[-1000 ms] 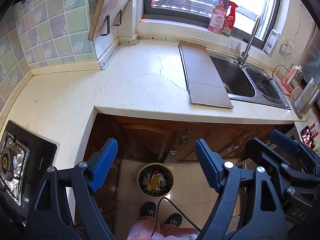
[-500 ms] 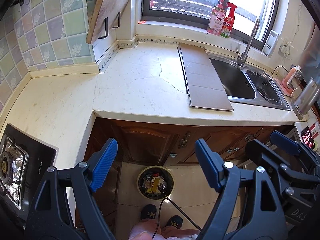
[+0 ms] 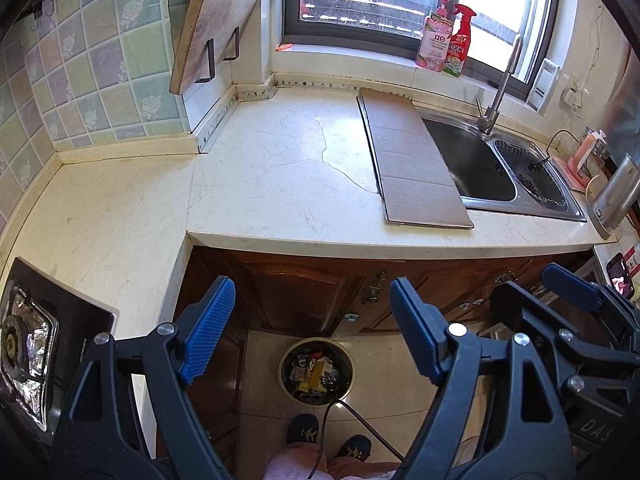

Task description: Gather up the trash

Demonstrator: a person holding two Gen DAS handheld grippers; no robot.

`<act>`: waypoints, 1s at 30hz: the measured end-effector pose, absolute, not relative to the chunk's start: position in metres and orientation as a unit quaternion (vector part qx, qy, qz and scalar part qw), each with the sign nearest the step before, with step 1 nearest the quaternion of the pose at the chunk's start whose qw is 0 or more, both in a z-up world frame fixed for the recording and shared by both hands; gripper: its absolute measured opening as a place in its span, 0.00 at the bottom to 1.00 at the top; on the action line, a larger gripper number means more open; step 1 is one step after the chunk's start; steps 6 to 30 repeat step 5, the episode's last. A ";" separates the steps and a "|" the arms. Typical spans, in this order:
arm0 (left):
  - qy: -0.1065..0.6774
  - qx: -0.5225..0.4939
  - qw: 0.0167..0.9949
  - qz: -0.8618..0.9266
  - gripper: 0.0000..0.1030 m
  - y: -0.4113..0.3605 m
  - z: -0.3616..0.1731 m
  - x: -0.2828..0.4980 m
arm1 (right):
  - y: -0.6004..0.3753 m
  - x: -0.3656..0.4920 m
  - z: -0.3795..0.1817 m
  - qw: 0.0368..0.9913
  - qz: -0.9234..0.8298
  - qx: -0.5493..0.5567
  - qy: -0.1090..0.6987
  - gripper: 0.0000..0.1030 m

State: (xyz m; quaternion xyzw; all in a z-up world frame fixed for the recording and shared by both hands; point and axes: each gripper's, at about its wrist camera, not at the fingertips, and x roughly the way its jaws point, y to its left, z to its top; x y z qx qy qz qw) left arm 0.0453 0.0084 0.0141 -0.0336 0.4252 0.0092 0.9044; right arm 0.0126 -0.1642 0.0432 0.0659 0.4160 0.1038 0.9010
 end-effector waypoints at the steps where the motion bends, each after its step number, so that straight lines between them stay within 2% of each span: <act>1: 0.426 -0.034 0.904 0.009 0.75 0.009 0.014 0.047 | -0.163 0.015 0.042 0.901 0.103 0.066 0.416 0.78; 30: 0.427 -0.035 0.903 0.009 0.75 0.011 0.011 0.055 | -0.160 0.026 0.039 0.901 0.099 0.065 0.418 0.78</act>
